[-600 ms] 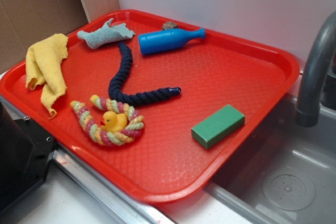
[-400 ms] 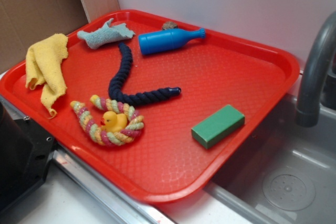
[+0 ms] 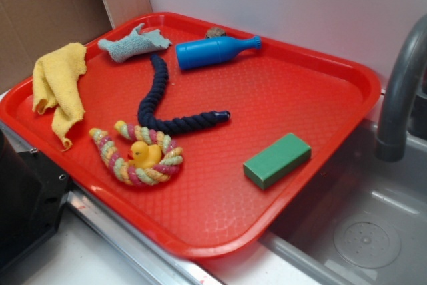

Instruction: Grab the blue bottle.

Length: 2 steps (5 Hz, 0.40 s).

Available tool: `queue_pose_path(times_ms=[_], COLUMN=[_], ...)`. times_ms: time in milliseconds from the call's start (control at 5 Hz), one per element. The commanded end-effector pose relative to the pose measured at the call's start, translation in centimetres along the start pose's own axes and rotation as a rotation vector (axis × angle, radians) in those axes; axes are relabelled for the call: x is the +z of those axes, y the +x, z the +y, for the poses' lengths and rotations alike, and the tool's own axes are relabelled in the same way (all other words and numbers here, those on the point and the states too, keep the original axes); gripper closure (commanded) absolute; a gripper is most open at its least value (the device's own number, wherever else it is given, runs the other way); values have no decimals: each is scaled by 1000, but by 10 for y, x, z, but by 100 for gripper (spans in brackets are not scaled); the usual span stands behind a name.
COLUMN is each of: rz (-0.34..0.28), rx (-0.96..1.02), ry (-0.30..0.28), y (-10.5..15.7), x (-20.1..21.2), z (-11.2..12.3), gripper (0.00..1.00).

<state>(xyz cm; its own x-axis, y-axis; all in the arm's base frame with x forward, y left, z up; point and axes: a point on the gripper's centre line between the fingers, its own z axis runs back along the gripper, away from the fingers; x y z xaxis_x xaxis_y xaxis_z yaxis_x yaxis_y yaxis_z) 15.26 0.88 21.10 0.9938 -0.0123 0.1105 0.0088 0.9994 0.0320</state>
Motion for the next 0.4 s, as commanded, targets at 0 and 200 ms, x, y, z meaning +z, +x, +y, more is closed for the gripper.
queue_pose_path(times_ms=[0, 200], rz=[-26, -88], rx=[-280, -446], ry=[27, -4], y=[81, 114], x=[-56, -88], z=[6, 6], gripper=[0, 0])
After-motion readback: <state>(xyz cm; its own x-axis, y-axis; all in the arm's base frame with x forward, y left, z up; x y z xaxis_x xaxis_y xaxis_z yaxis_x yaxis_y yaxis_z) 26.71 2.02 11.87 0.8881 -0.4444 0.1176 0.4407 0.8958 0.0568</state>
